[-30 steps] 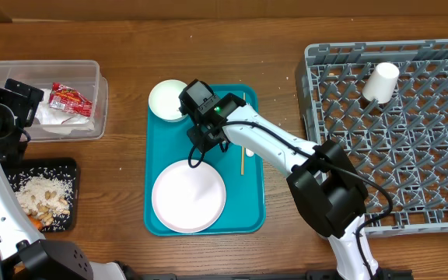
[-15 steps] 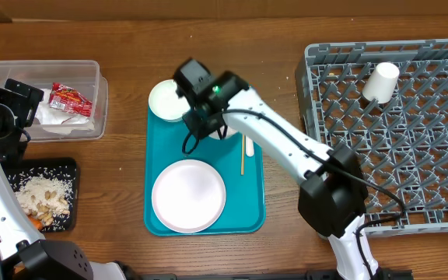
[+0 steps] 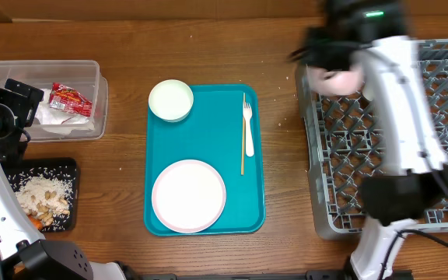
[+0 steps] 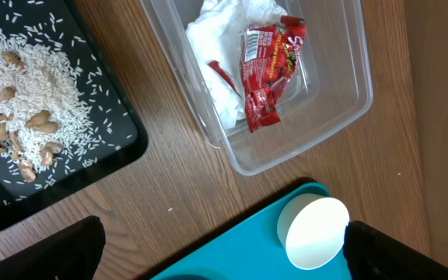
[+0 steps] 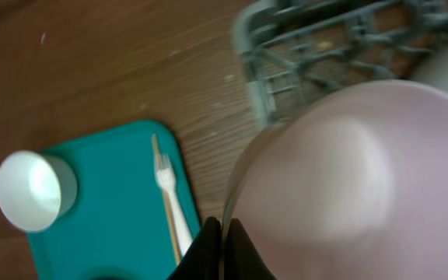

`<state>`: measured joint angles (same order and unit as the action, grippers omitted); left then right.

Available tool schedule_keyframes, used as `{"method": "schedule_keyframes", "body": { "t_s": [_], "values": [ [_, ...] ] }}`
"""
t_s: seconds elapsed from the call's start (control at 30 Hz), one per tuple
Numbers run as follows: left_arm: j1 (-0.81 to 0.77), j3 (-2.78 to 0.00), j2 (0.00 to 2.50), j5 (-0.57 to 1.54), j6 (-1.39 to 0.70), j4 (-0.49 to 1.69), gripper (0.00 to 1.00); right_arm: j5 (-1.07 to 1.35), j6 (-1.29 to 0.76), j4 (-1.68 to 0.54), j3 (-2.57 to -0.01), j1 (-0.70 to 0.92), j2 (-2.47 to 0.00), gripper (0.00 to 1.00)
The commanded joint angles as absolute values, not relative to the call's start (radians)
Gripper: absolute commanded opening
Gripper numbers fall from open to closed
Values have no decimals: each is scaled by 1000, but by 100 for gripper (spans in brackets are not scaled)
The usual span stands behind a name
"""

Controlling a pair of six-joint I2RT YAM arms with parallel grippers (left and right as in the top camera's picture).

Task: Sort waste into correct bins and load items into the dishwasher
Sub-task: 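Lift the pink bowl and carry it right into the dish rack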

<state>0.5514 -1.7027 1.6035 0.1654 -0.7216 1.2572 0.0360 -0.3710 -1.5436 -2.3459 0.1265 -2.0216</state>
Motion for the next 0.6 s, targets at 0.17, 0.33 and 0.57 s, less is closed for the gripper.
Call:
{"method": "schedule_keyframes", "body": {
  "t_s": [0.17, 0.33, 0.57],
  "values": [
    [550, -1712, 1599, 169, -699, 1256, 100, 693, -153, -1578, -2374, -368, -1921, 4],
    [550, -1712, 1599, 169, -699, 1256, 100, 974, 67, -1655, -2279, -569, -1921, 4],
    [550, -1712, 1599, 169, -699, 1256, 100, 1167, 247, -1601, -1936, -565, -1921, 4]
  ]
}}
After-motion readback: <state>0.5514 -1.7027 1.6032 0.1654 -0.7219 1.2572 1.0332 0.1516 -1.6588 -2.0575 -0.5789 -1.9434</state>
